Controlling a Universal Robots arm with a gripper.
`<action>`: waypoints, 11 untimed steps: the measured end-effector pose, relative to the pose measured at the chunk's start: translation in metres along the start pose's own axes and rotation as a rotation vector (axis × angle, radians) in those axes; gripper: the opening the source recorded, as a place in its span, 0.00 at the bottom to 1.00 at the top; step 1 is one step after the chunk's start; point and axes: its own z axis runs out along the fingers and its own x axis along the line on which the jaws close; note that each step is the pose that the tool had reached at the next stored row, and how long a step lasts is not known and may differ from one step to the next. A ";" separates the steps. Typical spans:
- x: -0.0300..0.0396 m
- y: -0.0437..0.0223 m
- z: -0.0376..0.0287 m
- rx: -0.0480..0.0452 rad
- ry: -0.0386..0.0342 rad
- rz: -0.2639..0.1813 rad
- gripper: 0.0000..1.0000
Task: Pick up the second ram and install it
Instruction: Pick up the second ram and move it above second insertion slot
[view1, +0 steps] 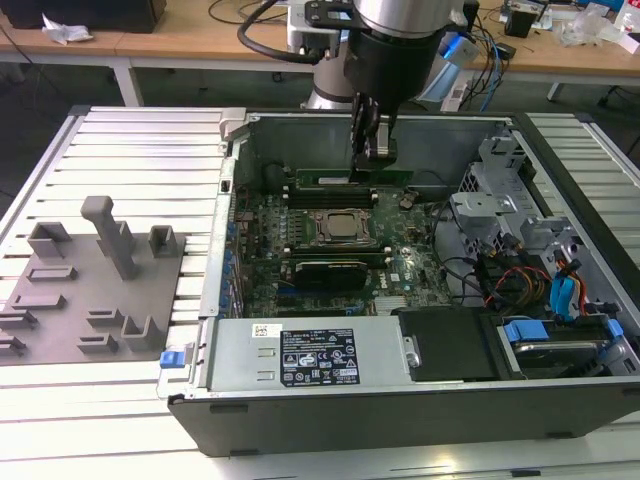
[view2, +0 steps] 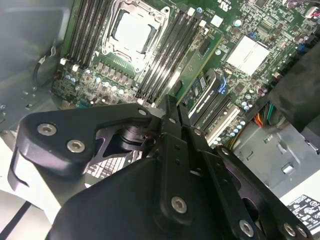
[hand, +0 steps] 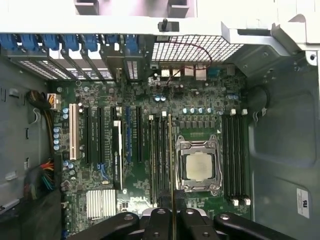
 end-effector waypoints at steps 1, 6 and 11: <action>0.0001 -0.0014 0.0018 -0.0003 0.0003 -0.001 0.13; -0.0005 -0.0081 0.0046 -0.0004 0.0012 -0.003 0.13; -0.0005 -0.0082 0.0047 -0.0004 0.0010 -0.003 0.13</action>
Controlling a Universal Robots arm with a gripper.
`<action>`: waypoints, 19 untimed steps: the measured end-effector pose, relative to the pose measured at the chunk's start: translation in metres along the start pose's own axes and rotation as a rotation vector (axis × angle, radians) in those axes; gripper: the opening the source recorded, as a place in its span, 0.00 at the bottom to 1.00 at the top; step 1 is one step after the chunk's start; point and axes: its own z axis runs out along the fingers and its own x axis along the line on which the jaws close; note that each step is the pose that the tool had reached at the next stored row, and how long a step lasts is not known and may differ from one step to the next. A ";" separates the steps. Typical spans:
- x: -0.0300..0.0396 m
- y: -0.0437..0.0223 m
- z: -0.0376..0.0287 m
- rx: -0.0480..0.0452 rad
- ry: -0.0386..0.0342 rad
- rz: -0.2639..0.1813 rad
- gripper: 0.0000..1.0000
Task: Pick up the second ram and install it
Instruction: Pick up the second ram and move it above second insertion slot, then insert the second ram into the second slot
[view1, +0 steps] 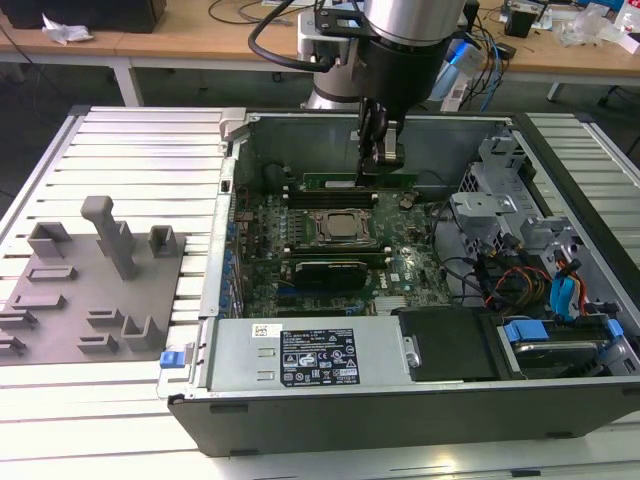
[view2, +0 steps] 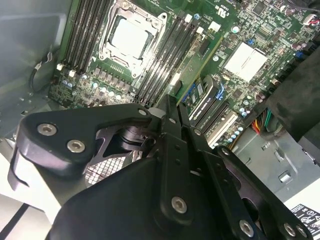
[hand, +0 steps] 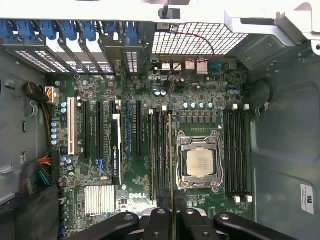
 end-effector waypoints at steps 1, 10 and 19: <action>0.0000 0.0000 0.0000 0.0000 0.0000 0.000 0.13; 0.0004 -0.0001 0.0048 0.0000 0.0000 0.000 0.13; 0.0018 -0.0009 0.0212 0.0000 0.0001 0.000 0.13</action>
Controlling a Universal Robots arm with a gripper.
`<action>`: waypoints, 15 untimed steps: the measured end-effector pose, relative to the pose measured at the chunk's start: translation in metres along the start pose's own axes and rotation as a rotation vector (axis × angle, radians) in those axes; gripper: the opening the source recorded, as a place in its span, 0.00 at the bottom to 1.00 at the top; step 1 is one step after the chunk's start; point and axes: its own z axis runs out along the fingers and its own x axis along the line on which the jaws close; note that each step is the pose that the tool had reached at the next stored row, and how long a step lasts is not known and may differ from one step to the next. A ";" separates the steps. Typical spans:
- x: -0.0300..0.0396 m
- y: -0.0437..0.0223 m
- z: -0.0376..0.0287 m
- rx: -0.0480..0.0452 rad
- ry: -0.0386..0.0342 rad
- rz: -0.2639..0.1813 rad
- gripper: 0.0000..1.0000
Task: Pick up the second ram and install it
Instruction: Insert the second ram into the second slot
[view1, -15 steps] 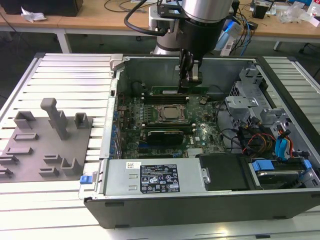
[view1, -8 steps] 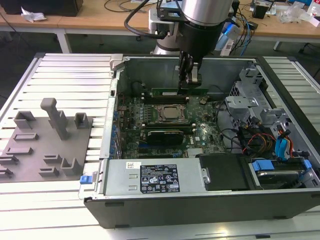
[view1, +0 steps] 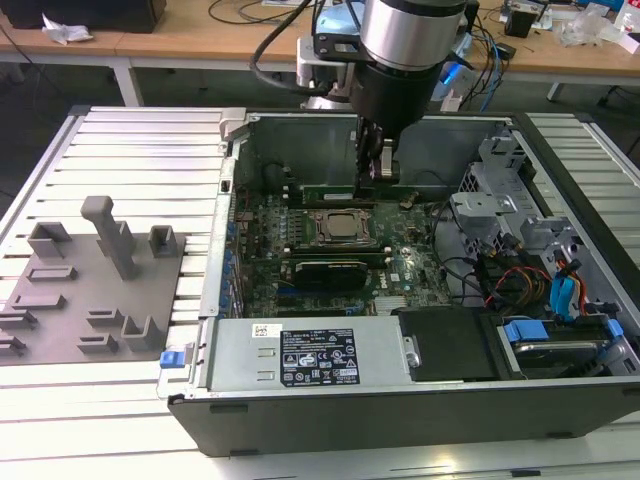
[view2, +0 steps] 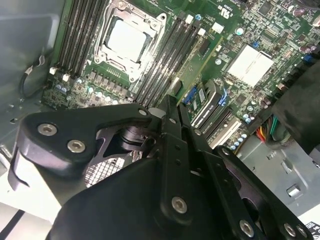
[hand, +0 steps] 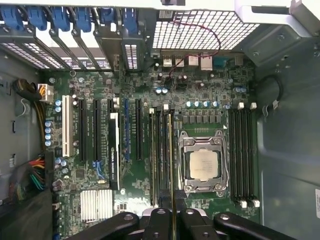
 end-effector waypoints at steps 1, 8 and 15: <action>0.0002 -0.0001 0.0028 0.0000 -0.0001 0.000 0.13; 0.0012 -0.0007 0.0142 0.0000 -0.0001 0.000 0.13; -0.0011 -0.0009 0.0208 0.0000 -0.0001 0.000 0.13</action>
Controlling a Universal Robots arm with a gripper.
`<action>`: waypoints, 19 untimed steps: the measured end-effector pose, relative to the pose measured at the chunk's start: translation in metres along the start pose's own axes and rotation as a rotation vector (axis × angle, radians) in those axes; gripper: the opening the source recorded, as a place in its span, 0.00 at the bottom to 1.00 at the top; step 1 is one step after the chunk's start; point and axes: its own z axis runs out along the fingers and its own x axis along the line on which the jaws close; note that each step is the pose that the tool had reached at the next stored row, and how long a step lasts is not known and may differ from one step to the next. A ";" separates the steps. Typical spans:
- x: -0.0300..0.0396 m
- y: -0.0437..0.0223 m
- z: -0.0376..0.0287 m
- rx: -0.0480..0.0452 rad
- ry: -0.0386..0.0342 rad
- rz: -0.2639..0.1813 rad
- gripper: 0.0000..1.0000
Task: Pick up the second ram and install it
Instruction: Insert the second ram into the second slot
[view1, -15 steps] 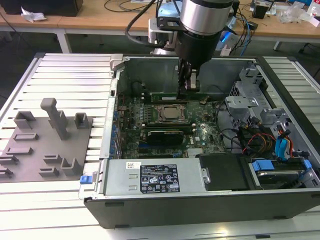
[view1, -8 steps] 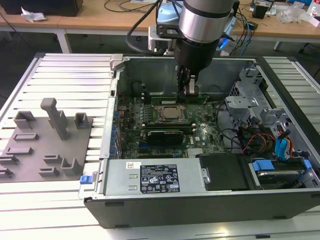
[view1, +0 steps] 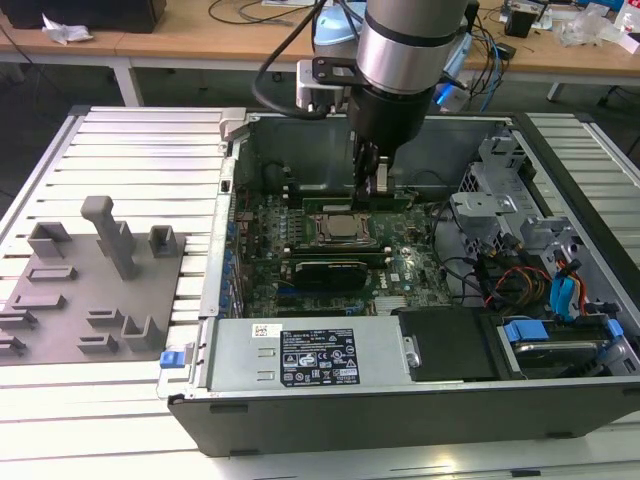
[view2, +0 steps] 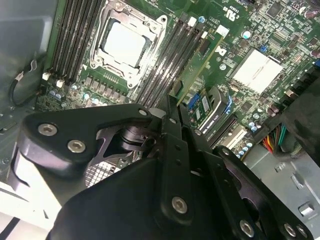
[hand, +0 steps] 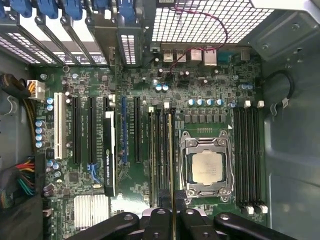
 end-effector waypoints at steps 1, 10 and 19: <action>-0.0001 0.0000 0.0004 0.0001 0.0000 0.000 0.13; -0.0009 -0.0003 0.0093 -0.0001 0.0001 0.000 0.13; -0.0074 -0.0007 0.0197 -0.0001 -0.0001 0.000 0.13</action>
